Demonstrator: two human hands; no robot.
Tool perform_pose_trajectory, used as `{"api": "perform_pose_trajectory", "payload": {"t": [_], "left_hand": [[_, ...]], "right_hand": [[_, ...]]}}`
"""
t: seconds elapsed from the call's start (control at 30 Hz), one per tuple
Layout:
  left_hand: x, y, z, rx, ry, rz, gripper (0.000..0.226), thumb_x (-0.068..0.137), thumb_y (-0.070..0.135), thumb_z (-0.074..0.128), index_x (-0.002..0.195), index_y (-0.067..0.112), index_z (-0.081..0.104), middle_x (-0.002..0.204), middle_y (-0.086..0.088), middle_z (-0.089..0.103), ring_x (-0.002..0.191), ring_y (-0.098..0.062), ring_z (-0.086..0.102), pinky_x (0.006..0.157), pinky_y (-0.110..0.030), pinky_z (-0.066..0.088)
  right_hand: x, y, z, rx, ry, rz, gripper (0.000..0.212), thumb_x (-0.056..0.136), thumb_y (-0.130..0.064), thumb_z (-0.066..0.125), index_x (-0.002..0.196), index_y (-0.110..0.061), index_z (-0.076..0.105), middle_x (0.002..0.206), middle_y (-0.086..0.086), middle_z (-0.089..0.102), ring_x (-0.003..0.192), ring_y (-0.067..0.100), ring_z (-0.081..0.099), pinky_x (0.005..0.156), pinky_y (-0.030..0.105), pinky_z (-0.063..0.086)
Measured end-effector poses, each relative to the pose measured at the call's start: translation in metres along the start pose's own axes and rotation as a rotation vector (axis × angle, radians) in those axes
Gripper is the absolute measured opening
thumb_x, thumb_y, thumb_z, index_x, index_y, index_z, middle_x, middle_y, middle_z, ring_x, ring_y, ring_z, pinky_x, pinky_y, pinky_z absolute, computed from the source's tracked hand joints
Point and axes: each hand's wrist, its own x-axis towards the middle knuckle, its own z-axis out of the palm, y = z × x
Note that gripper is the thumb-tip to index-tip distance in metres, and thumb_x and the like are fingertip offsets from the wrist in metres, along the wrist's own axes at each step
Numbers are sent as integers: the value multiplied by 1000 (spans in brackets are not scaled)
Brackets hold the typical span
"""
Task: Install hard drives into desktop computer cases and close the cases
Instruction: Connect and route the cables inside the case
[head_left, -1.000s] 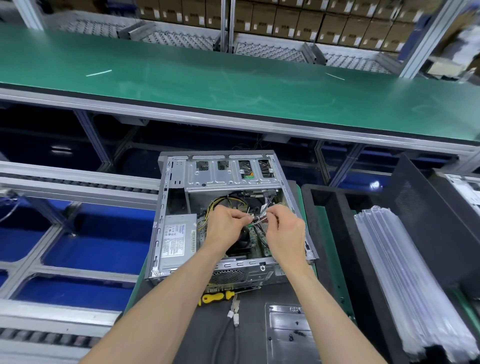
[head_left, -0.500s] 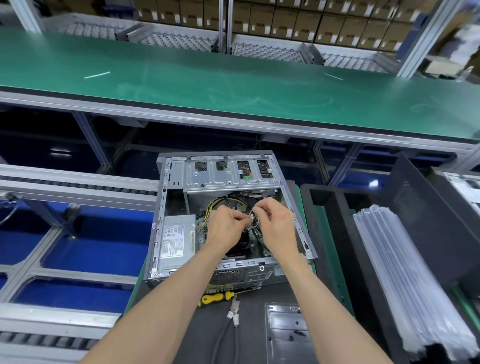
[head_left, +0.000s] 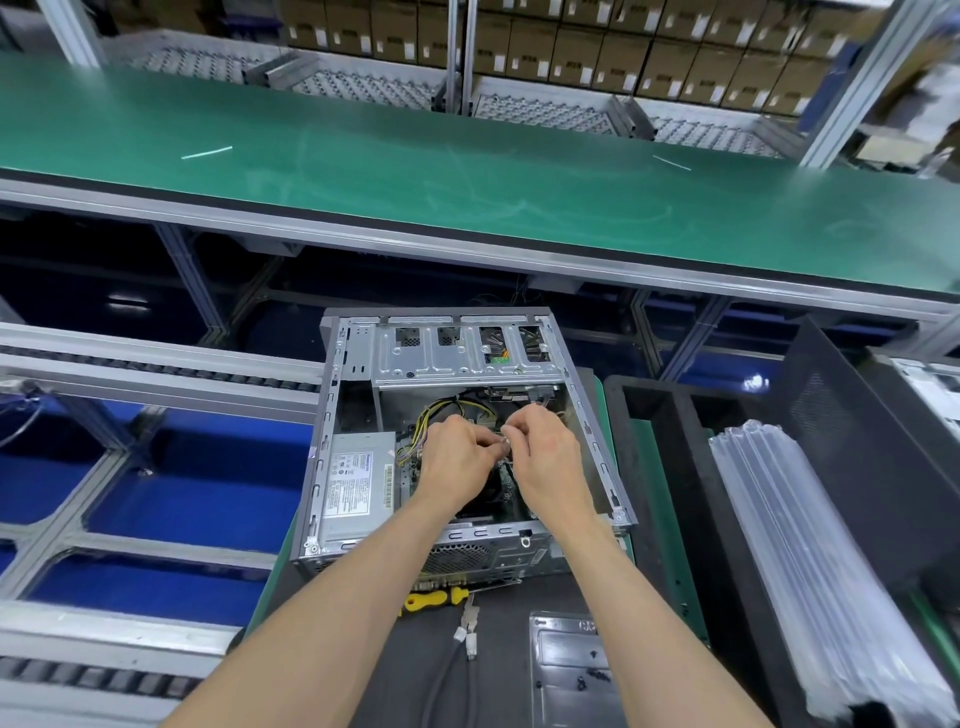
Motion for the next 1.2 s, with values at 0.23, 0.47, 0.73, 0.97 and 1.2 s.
{"api": "perform_pose_trajectory", "payload": {"t": [0.23,0.47,0.73,0.97,1.2], "left_hand": [[0,4,-1,55,-16,8,12,88,22,74,95,24,83,77,-3,77,75,-21,67,74,-32,56],[-5,3,-3,-60,-19,40,16,84,27,79,99,34,80,80,10,76,78,3,69,73,-26,56],[-3,5,0,23,10,35,4,83,21,80,80,19,79,73,3,74,75,-12,70,73,-35,58],[0,5,2,44,8,3,10,83,26,81,76,20,80,59,11,62,57,-6,53,58,-22,37],[3,4,4,64,-38,-61,8,85,24,81,79,19,80,75,-2,71,58,-8,53,63,-22,42]], "right_hand": [[6,5,0,16,-36,167,9,91,-18,68,83,-14,70,82,-4,66,80,14,60,71,31,47],[8,10,-6,222,-67,292,12,90,-15,71,82,-15,81,68,-6,70,69,12,64,64,29,48],[6,5,0,-32,-47,182,15,94,-19,64,83,-17,74,80,-6,68,72,10,57,64,25,35],[3,7,-4,145,91,225,20,94,-9,59,77,-19,63,76,-9,62,70,3,55,61,14,35],[2,13,-16,619,247,366,29,91,-7,62,67,-24,68,62,-11,60,61,3,50,60,17,42]]}}
